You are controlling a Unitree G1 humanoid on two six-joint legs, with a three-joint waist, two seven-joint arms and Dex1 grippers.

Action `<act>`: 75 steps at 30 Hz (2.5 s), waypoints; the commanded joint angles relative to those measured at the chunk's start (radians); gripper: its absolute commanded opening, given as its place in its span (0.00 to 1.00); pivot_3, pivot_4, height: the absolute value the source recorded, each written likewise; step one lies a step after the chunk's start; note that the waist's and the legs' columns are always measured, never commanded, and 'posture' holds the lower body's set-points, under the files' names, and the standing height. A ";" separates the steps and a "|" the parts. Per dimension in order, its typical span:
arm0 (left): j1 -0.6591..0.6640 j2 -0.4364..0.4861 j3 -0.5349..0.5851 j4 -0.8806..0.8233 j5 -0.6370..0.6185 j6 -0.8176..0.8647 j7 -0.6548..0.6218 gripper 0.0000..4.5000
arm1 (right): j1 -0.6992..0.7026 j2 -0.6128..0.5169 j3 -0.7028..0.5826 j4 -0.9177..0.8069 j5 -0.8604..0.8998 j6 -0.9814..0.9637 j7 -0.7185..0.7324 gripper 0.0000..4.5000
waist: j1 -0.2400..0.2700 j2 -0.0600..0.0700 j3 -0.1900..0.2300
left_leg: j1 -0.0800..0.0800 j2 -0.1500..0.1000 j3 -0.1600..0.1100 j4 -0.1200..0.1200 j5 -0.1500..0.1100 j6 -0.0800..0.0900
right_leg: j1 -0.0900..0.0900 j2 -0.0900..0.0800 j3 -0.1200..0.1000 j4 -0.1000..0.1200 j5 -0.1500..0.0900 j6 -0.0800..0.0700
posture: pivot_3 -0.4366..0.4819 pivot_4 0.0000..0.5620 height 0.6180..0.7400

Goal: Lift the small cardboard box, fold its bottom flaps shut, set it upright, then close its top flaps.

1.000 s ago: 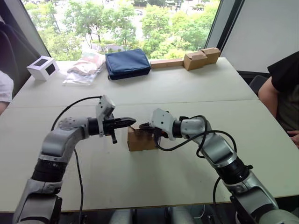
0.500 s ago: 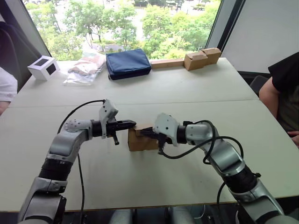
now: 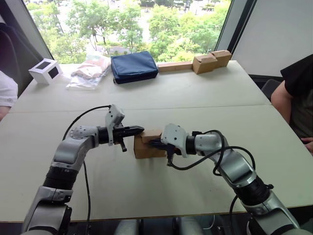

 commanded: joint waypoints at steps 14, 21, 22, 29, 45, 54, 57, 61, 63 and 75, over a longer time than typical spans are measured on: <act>-0.001 -0.001 0.030 -0.061 -0.038 0.033 0.015 0.00 | -0.044 -0.011 0.043 0.069 -0.123 -0.099 -0.028 0.00 | 0.000 0.000 0.000 | 0.000 0.000 0.000 0.000 0.000 0.000 | 0.000 0.000 0.000 0.000 0.000 0.000 | 0.48 0.27 0.98; 0.023 0.008 -0.003 -0.081 -0.012 0.014 0.003 0.00 | -0.046 -0.010 0.043 0.065 -0.125 -0.099 -0.025 0.00 | 0.000 0.000 0.000 | 0.000 0.000 0.000 0.000 0.000 0.000 | 0.000 0.000 0.000 0.000 0.000 0.000 | 0.48 0.27 0.98; 0.027 0.009 -0.006 -0.084 -0.009 0.010 0.002 0.00 | -0.048 -0.009 0.043 0.066 -0.127 -0.098 -0.026 0.00 | 0.000 0.000 0.000 | 0.000 0.000 0.000 0.000 0.000 0.000 | 0.000 0.000 0.000 0.000 0.000 0.000 | 0.48 0.27 0.98; 0.030 0.007 -0.006 -0.084 -0.003 0.001 0.002 0.00 | -0.066 0.001 0.036 0.076 -0.141 -0.095 -0.040 0.00 | 0.001 0.000 0.000 | 0.000 0.000 0.000 0.000 0.000 0.000 | 0.000 0.000 0.000 0.000 0.000 0.000 | 0.48 0.27 0.98; 0.041 0.039 -0.055 -0.091 0.057 -0.056 -0.035 0.00 | -0.045 0.013 -0.010 -0.011 -0.045 -0.030 0.009 0.00 | 0.000 0.000 0.000 | 0.000 0.000 0.000 0.000 0.000 0.000 | 0.000 0.000 0.000 0.000 0.000 0.000 | 0.48 0.27 0.98; 0.025 0.025 0.031 -0.114 0.002 -0.034 0.025 0.00 | -0.057 0.034 -0.140 -0.012 0.070 0.054 -0.031 0.00 | 0.000 0.000 0.000 | 0.000 0.000 0.000 0.000 0.000 0.000 | 0.000 0.000 0.000 0.000 0.000 0.000 | 0.48 0.27 0.98; 0.036 0.032 0.051 -0.179 -0.032 0.012 0.040 0.00 | -0.056 0.013 -0.127 0.036 0.036 0.017 -0.038 0.00 | -0.001 0.000 0.000 | 0.000 0.000 0.000 0.000 0.000 0.000 | 0.000 0.000 0.000 0.000 0.000 0.000 | 0.48 0.27 0.98; 0.063 0.030 0.047 -0.256 -0.051 0.055 0.063 0.00 | -0.052 0.010 -0.111 0.072 0.021 -0.017 -0.041 0.00 | -0.001 0.000 0.000 | 0.000 0.000 0.000 0.000 0.000 0.000 | 0.000 -0.001 0.000 0.000 0.000 0.000 | 0.48 0.27 0.98; 0.076 0.025 0.033 -0.269 -0.048 0.061 0.072 0.00 | -0.052 0.017 -0.102 0.086 0.016 -0.029 -0.043 0.00 | -0.001 0.000 0.000 | 0.000 0.000 0.000 0.000 0.000 0.000 | 0.000 -0.001 0.000 0.000 0.000 0.000 | 0.48 0.27 0.98; 0.145 0.022 -0.043 -0.275 0.028 0.026 0.105 0.00 | -0.038 0.016 -0.029 0.116 -0.027 -0.051 -0.039 0.00 | 0.000 0.000 0.000 | 0.000 0.000 0.000 0.000 0.000 0.000 | 0.000 -0.001 0.000 0.000 0.000 0.000 | 0.48 0.27 0.98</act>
